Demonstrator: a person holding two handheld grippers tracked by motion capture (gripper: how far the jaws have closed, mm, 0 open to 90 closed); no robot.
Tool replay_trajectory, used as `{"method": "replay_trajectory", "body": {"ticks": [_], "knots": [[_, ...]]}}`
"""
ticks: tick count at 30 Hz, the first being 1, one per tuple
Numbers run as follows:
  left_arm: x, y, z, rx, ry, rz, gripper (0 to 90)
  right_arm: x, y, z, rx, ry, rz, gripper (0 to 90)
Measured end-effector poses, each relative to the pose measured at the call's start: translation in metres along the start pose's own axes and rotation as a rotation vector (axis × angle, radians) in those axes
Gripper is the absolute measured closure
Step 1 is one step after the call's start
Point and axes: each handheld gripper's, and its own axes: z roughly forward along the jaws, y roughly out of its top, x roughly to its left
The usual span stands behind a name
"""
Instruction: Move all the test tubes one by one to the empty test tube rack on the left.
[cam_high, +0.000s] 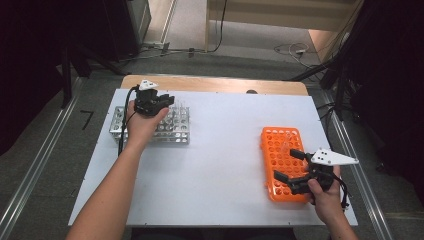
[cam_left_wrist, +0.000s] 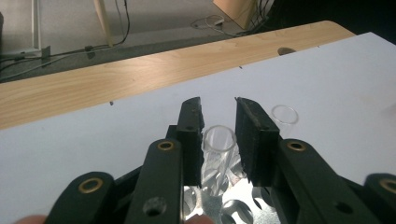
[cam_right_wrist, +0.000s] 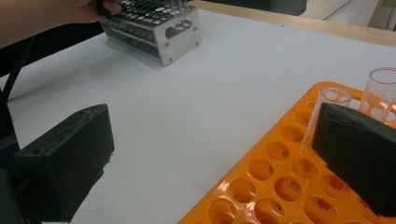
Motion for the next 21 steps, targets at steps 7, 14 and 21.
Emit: {"method": "replay_trajectory", "body": {"ticks": [7, 14, 21], "knots": [[-0.002, -0.001, -0.010, -0.024, -0.010, -0.016, 58.1, -0.002, 0.000, -0.001, -0.002, -0.008, 0.000, 0.0], [-0.010, -0.006, -0.029, -0.068, -0.028, -0.017, 34.5, -0.004, 0.000, -0.002, -0.008, -0.020, 0.009, 0.0], [-0.022, -0.012, -0.053, -0.120, -0.048, 0.001, 24.7, -0.006, 0.001, 0.000, -0.004, -0.031, 0.018, 0.0]]}}
